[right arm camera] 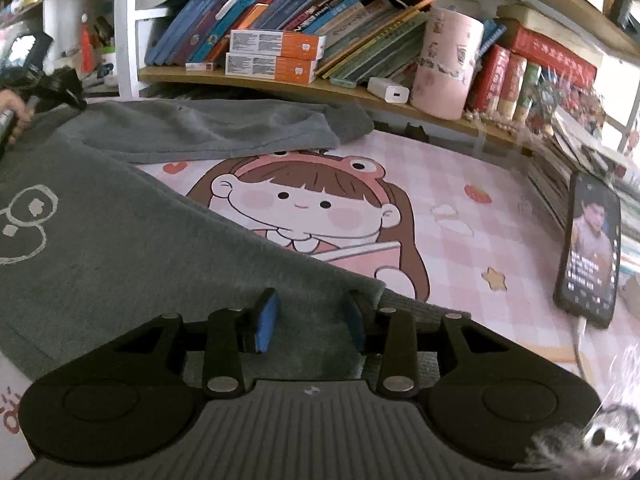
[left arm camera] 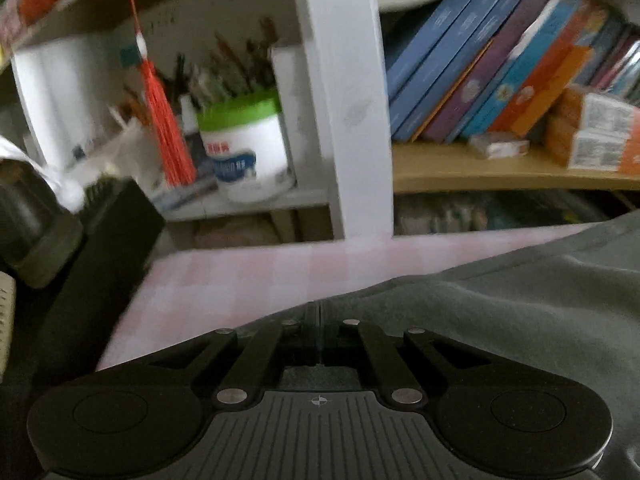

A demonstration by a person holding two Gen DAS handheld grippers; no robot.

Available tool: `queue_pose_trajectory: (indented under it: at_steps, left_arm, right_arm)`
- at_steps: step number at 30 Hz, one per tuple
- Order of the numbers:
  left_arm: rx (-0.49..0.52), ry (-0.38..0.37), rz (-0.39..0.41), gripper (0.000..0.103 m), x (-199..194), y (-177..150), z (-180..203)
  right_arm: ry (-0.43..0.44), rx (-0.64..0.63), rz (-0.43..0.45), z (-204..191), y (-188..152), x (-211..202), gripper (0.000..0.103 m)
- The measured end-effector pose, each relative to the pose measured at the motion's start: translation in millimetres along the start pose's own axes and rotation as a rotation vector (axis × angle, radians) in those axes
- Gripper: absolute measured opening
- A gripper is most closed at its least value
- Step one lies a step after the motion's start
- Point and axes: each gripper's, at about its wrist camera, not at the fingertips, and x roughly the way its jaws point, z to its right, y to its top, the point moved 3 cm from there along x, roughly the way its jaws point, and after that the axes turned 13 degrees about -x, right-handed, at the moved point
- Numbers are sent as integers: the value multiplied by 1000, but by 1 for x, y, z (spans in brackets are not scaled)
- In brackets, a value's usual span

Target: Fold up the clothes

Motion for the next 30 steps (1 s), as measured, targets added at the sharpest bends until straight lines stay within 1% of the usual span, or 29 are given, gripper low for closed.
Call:
queue_pose_trajectory:
  at_steps: [2,3,5,7,10,12,13,14,15,16,17,19,21,24,25,27,30]
  left_arm:
    - [2,-86,40,4,-38,-2,-2]
    - [6,-118,42,4,-57,-5,-3]
    - [39,-143,45,4,-98,-24,-5]
    - [74,-165,49,5,-139,-43,-7]
    - [128,-142,61,9,-193,-87,-13]
    - [100,-90,68,14,-217,-109,-25]
    - [85,-63,72,21,-229,-121,-31]
    - [59,-25,83,30,-237,-129,-37]
    - [33,13,94,35,-244,-137,-44]
    - [6,47,104,45,-249,-143,-51]
    - [-27,79,114,51,-253,-149,-58]
    - [-100,110,125,58,-258,-158,-70]
    - [-183,119,111,58,-254,-164,-80]
    - [-250,136,86,58,-245,-170,-89]
    - [-260,141,83,58,-244,-172,-90]
    - [-277,151,79,58,-242,-175,-91]
    - [-302,143,79,58,-241,-176,-91]
  right_arm:
    - [8,-7,0,1,0,0,37]
    - [12,-5,0,2,-1,0,37]
    - [14,-14,1,0,-4,-5,37]
    - [29,-48,-6,-6,-12,-18,37]
    - [79,-125,-13,-15,-28,-43,37]
    - [105,-160,-13,-18,-39,-59,37]
    - [105,-153,-10,-17,-42,-64,37]
    - [102,-142,-3,-17,-43,-69,38]
    - [99,-131,4,-17,-45,-73,39]
    - [93,-119,20,-18,-46,-78,44]
    - [88,-103,46,-18,-46,-84,45]
    - [95,-56,97,-15,-44,-92,45]
    - [97,-38,111,-14,-42,-92,42]
    - [107,-78,66,-18,-48,-86,38]
    - [105,-86,50,-19,-51,-84,37]
    - [65,-91,18,-15,-61,-79,36]
    - [75,-33,25,-5,-70,-80,36]
